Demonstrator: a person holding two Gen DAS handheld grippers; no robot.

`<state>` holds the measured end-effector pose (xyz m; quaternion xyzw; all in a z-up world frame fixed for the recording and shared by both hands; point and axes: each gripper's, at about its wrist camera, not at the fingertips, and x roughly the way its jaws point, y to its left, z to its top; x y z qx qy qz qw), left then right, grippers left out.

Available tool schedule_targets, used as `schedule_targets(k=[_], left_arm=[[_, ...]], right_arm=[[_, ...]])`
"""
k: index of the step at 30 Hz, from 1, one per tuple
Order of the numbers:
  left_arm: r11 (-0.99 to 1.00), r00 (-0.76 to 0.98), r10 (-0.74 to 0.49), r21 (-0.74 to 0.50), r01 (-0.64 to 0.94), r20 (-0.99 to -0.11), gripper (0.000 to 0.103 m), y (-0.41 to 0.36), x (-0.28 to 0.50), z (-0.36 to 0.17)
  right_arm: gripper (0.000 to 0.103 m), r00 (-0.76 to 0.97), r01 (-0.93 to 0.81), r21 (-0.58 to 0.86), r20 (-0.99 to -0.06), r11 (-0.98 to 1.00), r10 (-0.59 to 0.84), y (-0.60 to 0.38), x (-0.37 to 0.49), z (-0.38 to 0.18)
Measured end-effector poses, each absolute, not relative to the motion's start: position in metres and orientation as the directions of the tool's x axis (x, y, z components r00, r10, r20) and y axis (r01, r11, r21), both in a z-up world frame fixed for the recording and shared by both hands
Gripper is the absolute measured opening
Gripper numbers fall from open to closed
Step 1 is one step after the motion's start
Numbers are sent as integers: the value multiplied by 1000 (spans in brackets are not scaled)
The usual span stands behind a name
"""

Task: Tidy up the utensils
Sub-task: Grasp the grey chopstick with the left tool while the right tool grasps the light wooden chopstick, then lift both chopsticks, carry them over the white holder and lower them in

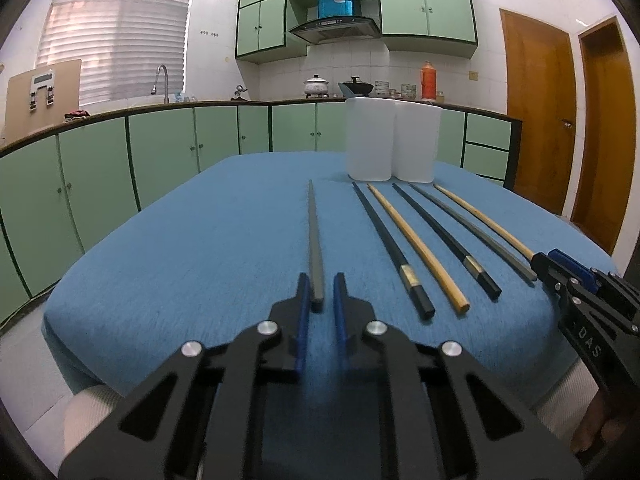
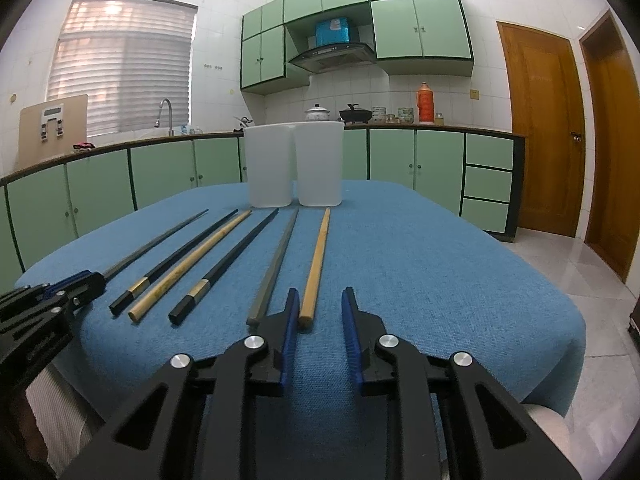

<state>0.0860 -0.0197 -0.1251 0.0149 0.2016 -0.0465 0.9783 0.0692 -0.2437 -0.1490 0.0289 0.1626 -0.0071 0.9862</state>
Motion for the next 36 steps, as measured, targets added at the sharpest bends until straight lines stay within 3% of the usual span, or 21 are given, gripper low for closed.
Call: schedule_targets(k=[8,17,29,36], left_arm=[[996,913,-87,-8,91,-398,6,-18,85,-125],[996,913,-81,-5,87,-400,5,-17,85,-115],[996,968,-85,-14,84,-236,5,-9,84,-33],[995,975,-99,-5,100,-197,5,-13,109,8]], right_arm=[[8,947,-1,35,-320,999,12,-241,70,-150],[7,948,0,57,-317,998,18,-249,69,-140],[7,979,-33,79,-198,996,49,-271,68,-66],[7,984,-56,51,-164,997,63,-275,88,-14]])
